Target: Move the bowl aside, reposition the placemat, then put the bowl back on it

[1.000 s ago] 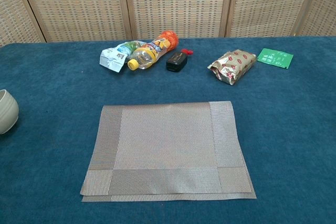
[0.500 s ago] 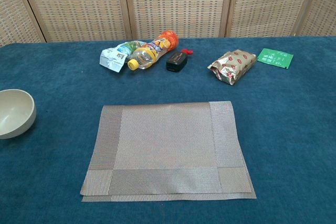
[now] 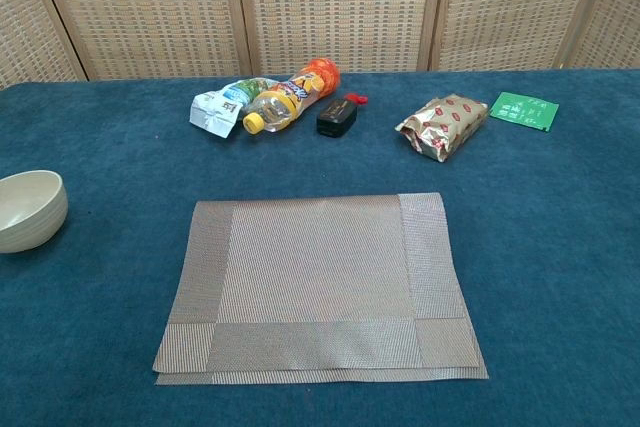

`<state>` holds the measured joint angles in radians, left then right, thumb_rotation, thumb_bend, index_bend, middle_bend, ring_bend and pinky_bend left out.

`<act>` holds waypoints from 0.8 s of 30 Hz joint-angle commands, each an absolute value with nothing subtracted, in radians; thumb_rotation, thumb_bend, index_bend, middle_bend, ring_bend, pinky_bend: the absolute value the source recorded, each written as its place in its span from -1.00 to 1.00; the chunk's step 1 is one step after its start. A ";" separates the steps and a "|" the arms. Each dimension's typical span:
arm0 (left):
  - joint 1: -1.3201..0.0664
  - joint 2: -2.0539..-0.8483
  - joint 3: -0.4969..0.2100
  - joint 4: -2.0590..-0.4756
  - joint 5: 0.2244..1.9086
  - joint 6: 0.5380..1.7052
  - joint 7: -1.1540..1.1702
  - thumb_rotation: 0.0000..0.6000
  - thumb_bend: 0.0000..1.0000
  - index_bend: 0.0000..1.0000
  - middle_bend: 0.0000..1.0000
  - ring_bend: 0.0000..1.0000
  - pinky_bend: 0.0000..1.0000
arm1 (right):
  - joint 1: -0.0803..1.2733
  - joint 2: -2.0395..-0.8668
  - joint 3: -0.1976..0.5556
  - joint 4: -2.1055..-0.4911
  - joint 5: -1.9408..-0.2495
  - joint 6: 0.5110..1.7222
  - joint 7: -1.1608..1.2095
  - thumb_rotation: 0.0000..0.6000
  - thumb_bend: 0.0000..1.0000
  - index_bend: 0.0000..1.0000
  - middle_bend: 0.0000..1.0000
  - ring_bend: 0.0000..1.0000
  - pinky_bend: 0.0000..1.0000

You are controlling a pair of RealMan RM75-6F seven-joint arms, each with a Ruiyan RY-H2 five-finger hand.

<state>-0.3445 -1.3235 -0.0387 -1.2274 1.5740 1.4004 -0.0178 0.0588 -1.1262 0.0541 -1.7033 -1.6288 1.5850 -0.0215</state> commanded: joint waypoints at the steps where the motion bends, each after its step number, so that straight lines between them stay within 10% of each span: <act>1: -0.360 -1.350 -0.018 -1.325 1.638 1.416 0.085 1.00 -0.70 -0.59 -1.00 -1.00 -1.00 | 0.058 -1.123 0.055 -1.705 -1.626 1.585 -0.017 1.00 -0.96 -1.00 -1.00 -1.00 -1.00; 24: -0.362 -1.615 0.107 -1.386 1.744 1.289 0.364 1.00 -0.62 -0.16 -1.00 -1.00 -1.00 | 0.056 -1.110 0.059 -1.706 -1.620 1.587 0.014 1.00 -0.96 -1.00 -1.00 -1.00 -1.00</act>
<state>-0.3633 -1.6060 0.1017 -1.3911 1.7405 1.2950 0.3561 0.0564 -1.1103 0.0592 -1.7058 -1.6199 1.5872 0.0142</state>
